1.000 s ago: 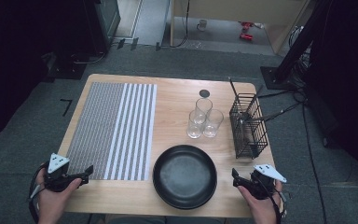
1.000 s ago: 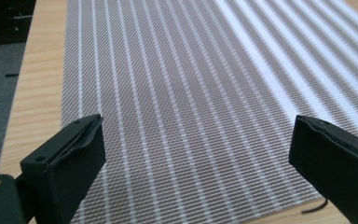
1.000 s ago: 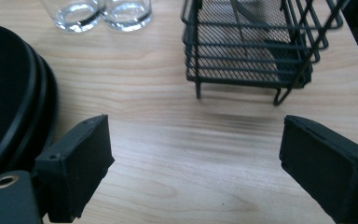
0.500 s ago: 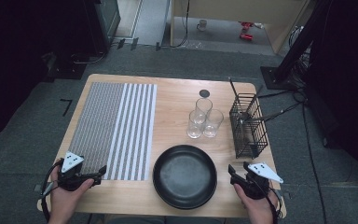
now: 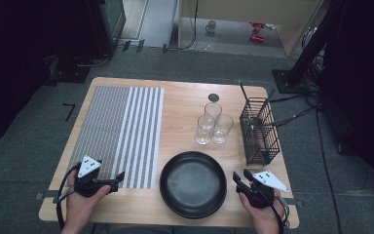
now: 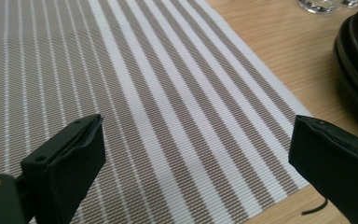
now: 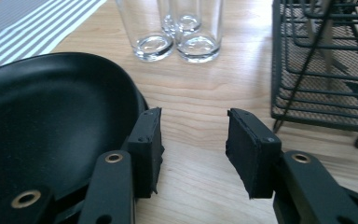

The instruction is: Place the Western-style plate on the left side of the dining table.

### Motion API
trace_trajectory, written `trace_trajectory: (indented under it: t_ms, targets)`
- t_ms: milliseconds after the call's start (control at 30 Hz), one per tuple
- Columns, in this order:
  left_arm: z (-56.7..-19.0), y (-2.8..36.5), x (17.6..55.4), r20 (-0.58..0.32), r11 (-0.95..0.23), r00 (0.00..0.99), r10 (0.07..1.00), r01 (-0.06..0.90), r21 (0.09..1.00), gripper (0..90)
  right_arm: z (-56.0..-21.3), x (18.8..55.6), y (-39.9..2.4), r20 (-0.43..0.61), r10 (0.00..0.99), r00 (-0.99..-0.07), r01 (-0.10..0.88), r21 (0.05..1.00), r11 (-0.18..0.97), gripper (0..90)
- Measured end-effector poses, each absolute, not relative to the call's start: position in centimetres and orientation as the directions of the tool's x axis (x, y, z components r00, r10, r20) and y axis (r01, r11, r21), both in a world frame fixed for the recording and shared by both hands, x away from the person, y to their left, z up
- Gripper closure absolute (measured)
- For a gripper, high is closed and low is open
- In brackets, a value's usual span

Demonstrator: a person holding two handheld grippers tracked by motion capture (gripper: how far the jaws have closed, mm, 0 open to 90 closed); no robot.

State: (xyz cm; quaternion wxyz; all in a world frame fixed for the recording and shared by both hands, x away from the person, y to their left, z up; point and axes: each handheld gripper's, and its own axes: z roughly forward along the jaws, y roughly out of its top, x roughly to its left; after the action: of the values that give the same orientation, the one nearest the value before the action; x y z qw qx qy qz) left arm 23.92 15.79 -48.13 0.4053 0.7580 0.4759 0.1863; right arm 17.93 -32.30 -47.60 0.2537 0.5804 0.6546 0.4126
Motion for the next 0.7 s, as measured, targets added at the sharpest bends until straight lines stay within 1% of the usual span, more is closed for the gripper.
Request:
trace_trajectory:
  t_ms: [67, 133, 333, 433, 467, 533, 700]
  targets:
    - [-48.1, 15.5, 23.9, -0.105, -0.221, 0.484, 0.869, 0.569, 0.792, 4.1, -47.6, 17.9, -32.2, 0.148, 0.969, -0.199, 0.550, 0.835, -0.015, 56.0]
    - [-48.0, 14.8, 24.0, -0.106, -0.227, 0.496, 0.862, 0.564, 0.794, 4.1, -47.6, 17.9, -31.9, 0.149, 0.966, -0.209, 0.537, 0.843, -0.014, 59.9]
    - [-47.8, 13.7, 24.1, -0.121, -0.221, 0.512, 0.850, 0.556, 0.801, 4.2, -47.5, 18.0, -31.4, 0.196, 0.951, -0.238, 0.552, 0.833, -0.033, 63.0]
    - [-47.7, 13.1, 24.1, -0.124, -0.221, 0.520, 0.845, 0.550, 0.806, 5.8, -47.5, 18.1, -31.1, 0.215, 0.943, -0.252, 0.554, 0.831, -0.041, 64.8]
    - [-47.6, 12.5, 24.1, -0.132, -0.220, 0.529, 0.838, 0.549, 0.806, 5.8, -47.5, 18.1, -31.0, 0.230, 0.939, -0.255, 0.554, 0.831, -0.053, 67.1]
    - [-47.6, 12.2, 24.1, -0.135, -0.221, 0.537, 0.833, 0.546, 0.808, 5.8, -47.6, 18.1, -30.9, 0.243, 0.936, -0.254, 0.555, 0.829, -0.064, 68.6]
    - [-47.5, 10.9, 24.1, -0.144, -0.227, 0.560, 0.816, 0.540, 0.810, 5.8, -47.7, 18.1, -30.4, 0.251, 0.934, -0.255, 0.556, 0.828, -0.071, 68.7]
